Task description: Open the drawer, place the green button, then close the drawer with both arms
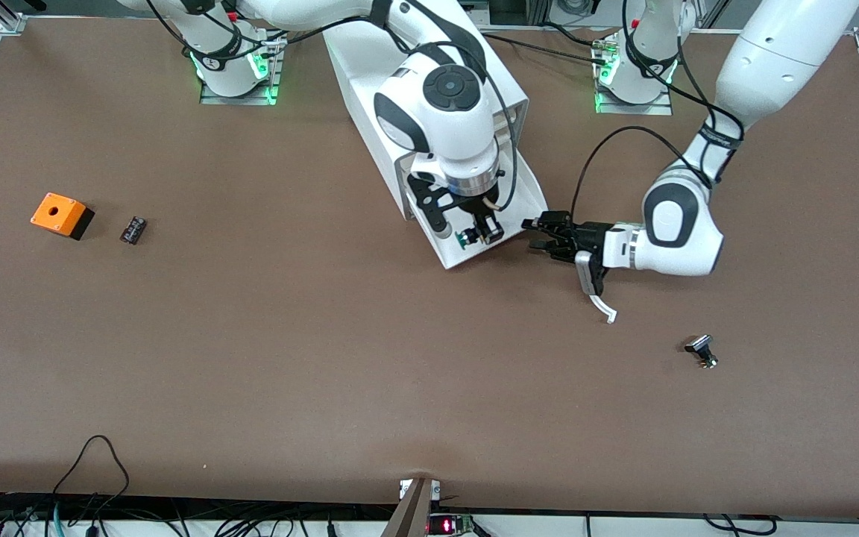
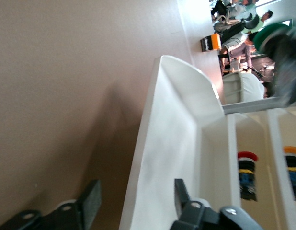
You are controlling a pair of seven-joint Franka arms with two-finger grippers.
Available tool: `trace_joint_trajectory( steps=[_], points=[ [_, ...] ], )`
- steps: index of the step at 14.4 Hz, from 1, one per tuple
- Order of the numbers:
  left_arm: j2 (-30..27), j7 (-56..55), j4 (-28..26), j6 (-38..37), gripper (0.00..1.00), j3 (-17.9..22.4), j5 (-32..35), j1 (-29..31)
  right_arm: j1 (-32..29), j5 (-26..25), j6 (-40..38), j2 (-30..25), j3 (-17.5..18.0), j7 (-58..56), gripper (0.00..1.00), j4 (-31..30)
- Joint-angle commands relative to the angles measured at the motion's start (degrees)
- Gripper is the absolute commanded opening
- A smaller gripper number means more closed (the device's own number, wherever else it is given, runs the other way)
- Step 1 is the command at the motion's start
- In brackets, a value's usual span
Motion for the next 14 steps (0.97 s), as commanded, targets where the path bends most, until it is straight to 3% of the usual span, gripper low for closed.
trace_joint_trajectory(
  steps=[1,6,7,8,9,11,14],
  points=[
    [-0.03,-8.64,6.64,-8.98,1.00,-0.27,8.76,3.62,2.45,-1.55,2.42,4.05,-0.74,4.85,0.00,1.77],
    [-0.29,-33.60,22.29,-24.29,1.00,-0.62,26.87,4.33,3.86,-3.40,4.10,6.61,-0.74,7.50,0.02,-0.87],
    [-0.29,-37.39,24.40,-25.87,1.00,-0.88,29.25,4.15,3.78,-3.48,4.10,6.61,-0.74,7.32,0.17,-1.39],
    [-0.38,-40.82,26.34,-27.54,1.00,-0.97,30.58,3.98,3.51,-3.31,4.10,6.44,-0.65,7.06,0.49,-1.40],
    [-0.38,-43.99,27.75,-28.95,1.00,-1.06,31.12,3.98,3.60,-3.66,4.01,6.26,-0.74,7.15,0.99,-1.23],
    [-0.47,-50.31,31.00,-31.41,1.00,-1.14,32.26,3.89,3.25,-4.27,3.92,5.74,-1.61,6.36,1.00,-0.87],
    [-0.47,-56.57,34.00,-32.57,1.00,-1.41,34.20,3.45,2.02,-4.19,1.56,3.37,-4.07,-7.39,1.00,-0.96]
  ],
)
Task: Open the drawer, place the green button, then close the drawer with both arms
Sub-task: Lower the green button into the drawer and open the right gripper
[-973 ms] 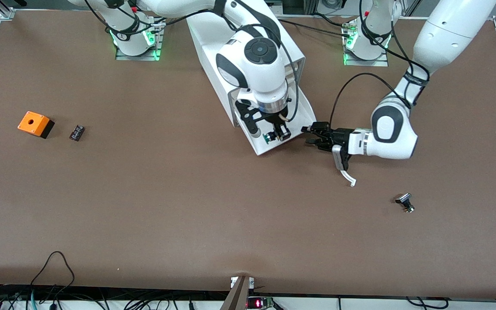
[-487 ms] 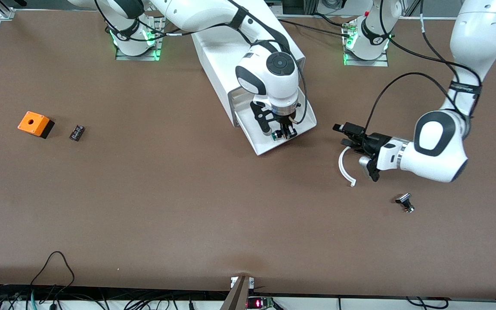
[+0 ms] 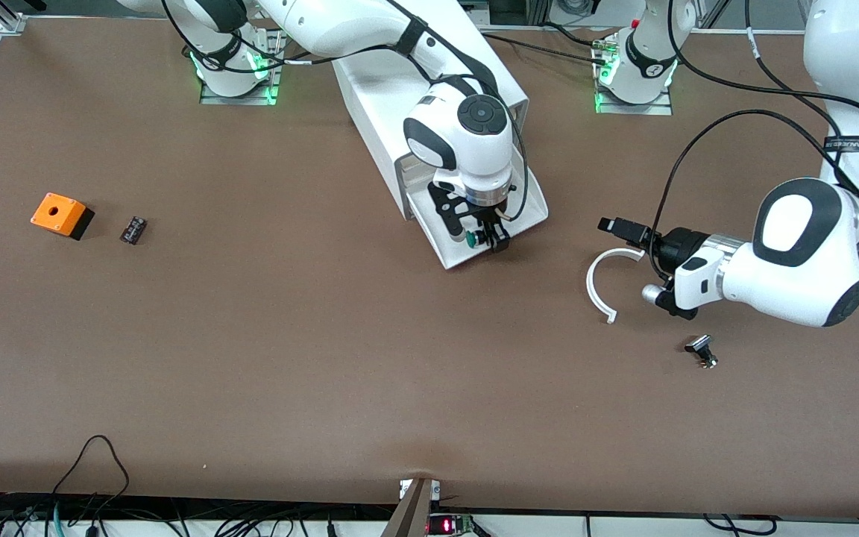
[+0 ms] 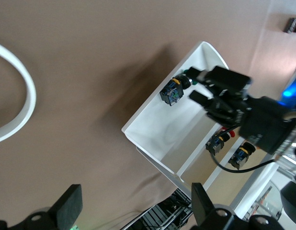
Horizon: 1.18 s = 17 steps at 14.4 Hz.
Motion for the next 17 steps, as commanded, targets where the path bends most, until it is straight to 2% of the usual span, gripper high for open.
trace_joint_trajectory(
  steps=[1,3,6,9,12,15,17],
  points=[
    [0.05,-5.74,3.32,-1.56,1.00,-0.36,3.13,-0.72,-3.08,-0.49,-3.79,-3.72,-1.03,-13.52,1.00,-0.74],
    [-0.83,-8.03,4.02,-1.38,1.00,-0.36,8.74,-2.30,-5.56,-0.23,-7.22,-6.10,-1.03,-30.37,1.00,-1.18],
    [-1.27,-16.62,5.87,-0.95,1.00,-0.36,17.27,-6.95,-11.52,2.49,-8.99,-9.26,-1.83,-42.01,1.00,-1.88],
    [-1.18,-27.69,5.09,3.87,1.00,-0.18,21.41,-11.61,-16.88,3.29,-11.18,-15.40,-2.18,-59.06,1.00,-8.45],
    [-0.31,-37.63,2.37,8.97,1.00,-0.01,22.83,-14.95,-22.59,3.38,-11.01,-21.30,-2.18,-74.26,1.00,-14.44],
    [0.13,-50.10,-3.25,19.33,1.00,-0.01,22.92,-18.91,-28.48,3.38,-11.27,-24.91,-2.44,-91.05,1.00,-17.17],
    [-0.04,-55.04,-7.64,24.35,1.00,0.08,25.36,-20.76,-32.18,3.56,-11.19,-27.45,-2.44,-100.72,1.00,-19.97]
  ],
)
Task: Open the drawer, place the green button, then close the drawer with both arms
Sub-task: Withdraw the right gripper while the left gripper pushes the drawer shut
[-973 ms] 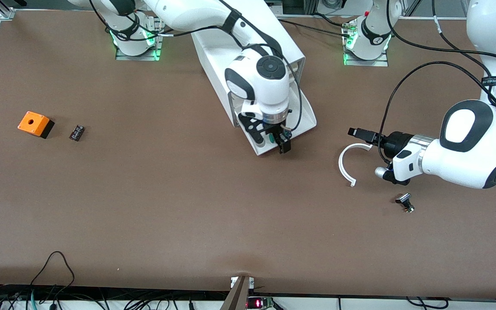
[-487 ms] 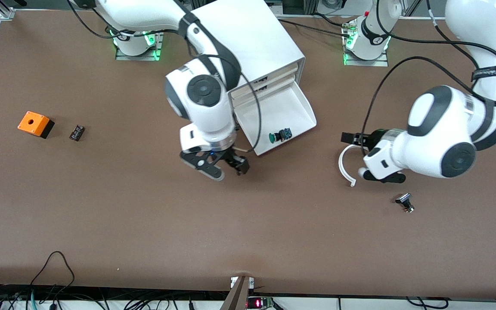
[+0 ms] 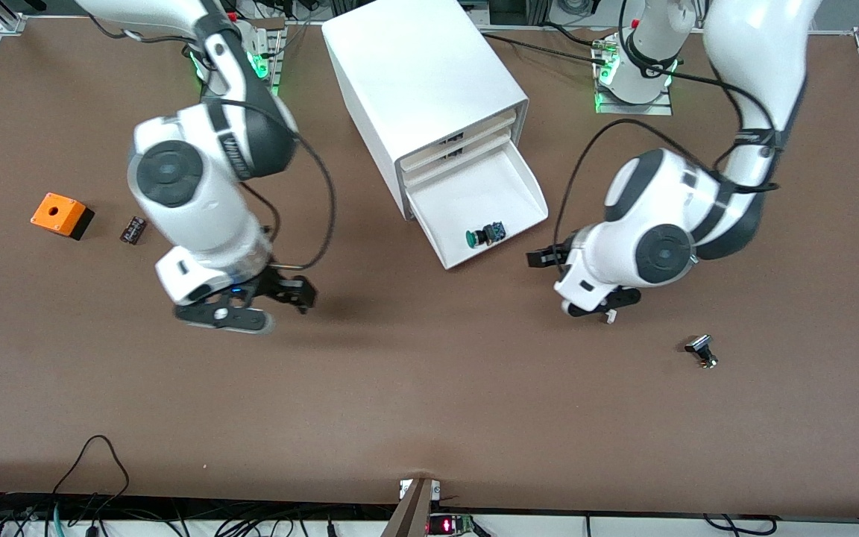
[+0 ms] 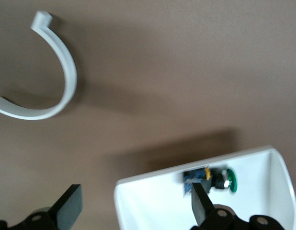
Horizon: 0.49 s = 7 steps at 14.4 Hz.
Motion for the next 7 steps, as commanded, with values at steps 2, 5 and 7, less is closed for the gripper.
trace_joint_trajectory(
  steps=[2,5,7],
  points=[
    [-0.93,-11.39,-8.29,10.62,1.00,0.48,5.03,-3.88,-5.79,1.01,0.24,-7.42,0.61,-13.64,1.00,-9.13],
    [-0.84,-19.23,-13.04,19.95,1.00,0.74,6.25,-6.97,-8.51,1.01,0.32,-11.56,-0.36,-20.30,1.00,-13.88],
    [0.29,-21.08,-14.36,21.63,1.00,0.65,10.98,-7.85,-9.22,1.01,0.41,-14.63,-2.28,-25.67,1.00,-16.95]
  ],
)
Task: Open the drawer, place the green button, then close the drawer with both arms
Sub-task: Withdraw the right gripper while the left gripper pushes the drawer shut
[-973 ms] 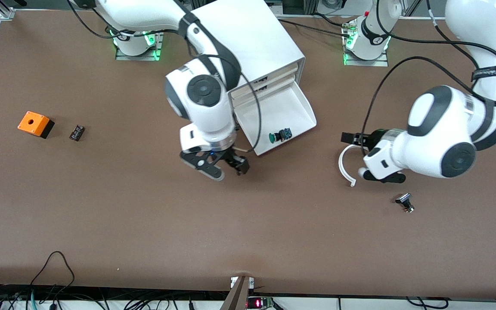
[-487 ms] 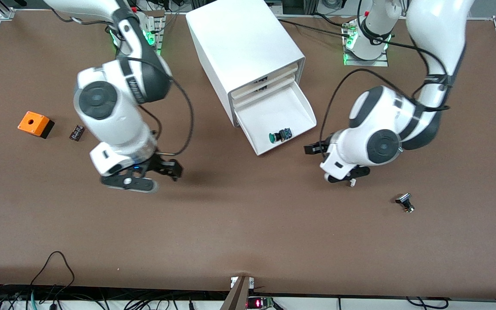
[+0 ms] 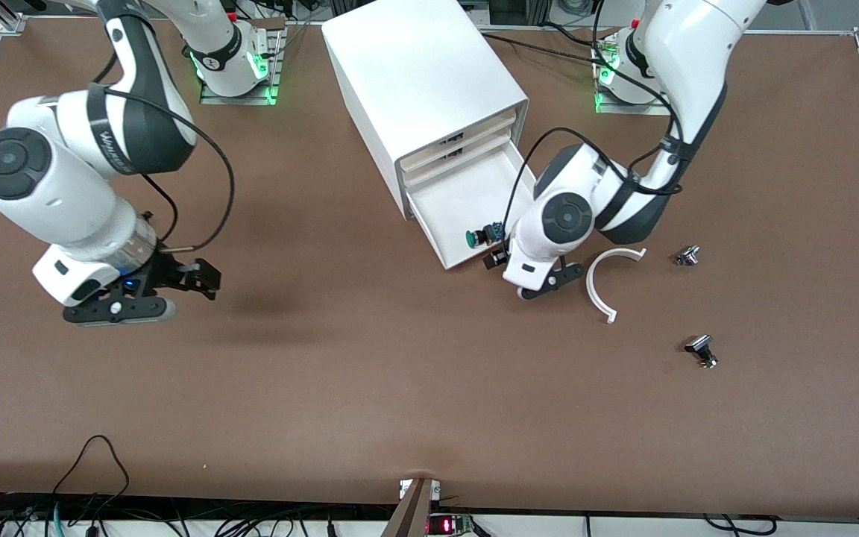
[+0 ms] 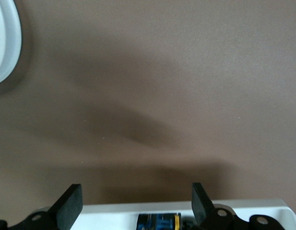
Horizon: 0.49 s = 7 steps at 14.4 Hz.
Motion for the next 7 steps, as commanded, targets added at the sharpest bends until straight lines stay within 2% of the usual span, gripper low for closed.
trace_joint_trajectory(
  steps=[1,3,7],
  points=[
    [-0.01,-5.16,-2.39,3.35,1.00,0.63,5.60,-1.51,-0.95,0.78,0.41,-7.10,-1.97,-6.34,1.00,-7.60],
    [0.95,-6.94,-2.48,4.24,1.00,0.72,5.88,-2.56,-0.95,0.87,-0.56,-10.44,-2.24,-6.09,1.00,-9.80],
    [1.57,-7.82,-3.18,4.33,1.00,0.37,6.76,-2.65,-0.95,1.13,-8.99,-15.20,-5.57,-5.74,1.00,-9.37]
  ],
)
